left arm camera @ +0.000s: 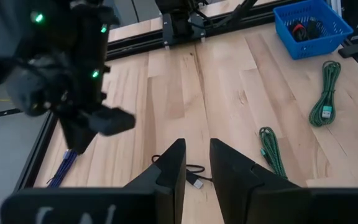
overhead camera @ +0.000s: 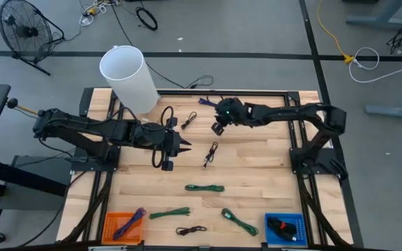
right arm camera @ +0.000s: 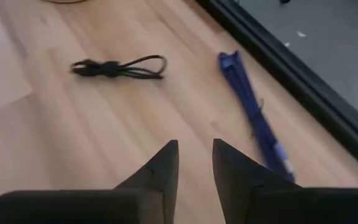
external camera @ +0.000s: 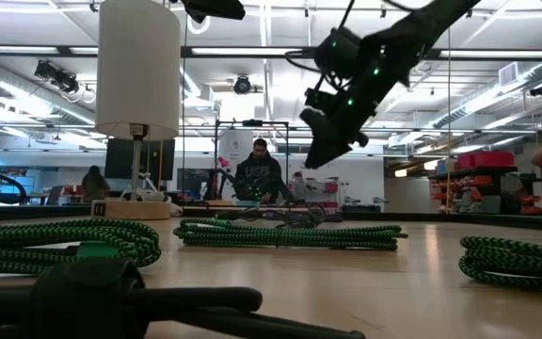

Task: Pick & Place USB Port
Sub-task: Put the blue patterned charger cable into the orange bin

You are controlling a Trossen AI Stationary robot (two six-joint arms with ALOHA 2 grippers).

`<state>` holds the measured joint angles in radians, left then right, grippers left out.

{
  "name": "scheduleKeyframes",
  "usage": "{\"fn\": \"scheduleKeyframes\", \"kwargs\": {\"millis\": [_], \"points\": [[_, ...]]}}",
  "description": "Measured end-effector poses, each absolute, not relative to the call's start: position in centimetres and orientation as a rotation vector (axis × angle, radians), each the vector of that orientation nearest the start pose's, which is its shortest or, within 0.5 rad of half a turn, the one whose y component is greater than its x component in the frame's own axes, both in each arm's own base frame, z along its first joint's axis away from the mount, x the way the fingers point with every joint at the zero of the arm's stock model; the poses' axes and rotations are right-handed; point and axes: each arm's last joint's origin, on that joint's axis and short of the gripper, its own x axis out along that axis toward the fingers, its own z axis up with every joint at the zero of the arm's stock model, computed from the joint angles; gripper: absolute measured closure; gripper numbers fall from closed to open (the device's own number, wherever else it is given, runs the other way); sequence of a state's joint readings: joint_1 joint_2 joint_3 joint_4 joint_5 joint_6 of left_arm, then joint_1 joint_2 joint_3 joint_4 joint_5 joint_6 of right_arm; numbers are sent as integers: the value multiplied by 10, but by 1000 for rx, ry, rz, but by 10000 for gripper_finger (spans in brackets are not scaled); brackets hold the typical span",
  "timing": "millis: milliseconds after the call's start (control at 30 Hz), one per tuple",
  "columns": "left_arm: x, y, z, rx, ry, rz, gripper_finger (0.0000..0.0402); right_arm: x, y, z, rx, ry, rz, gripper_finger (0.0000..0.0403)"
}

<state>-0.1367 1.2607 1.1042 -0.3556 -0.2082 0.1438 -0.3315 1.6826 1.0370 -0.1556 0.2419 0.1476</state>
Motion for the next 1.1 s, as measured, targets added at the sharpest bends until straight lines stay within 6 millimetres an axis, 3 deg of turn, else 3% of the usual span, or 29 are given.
{"fn": "scheduleKeyframes", "kwargs": {"millis": [300, 600, 1100], "points": [[273, -32, 329, 228, 503, 34, 323, 324, -163, 179, 230, 723, -694, 252], [276, -32, 327, 229, 512, 34, 323, 322, -172, 166, 238, 766, -723, 215], [287, -33, 314, 261, 557, 24, 323, 320, -186, 126, 250, 885, -756, 213]]}}
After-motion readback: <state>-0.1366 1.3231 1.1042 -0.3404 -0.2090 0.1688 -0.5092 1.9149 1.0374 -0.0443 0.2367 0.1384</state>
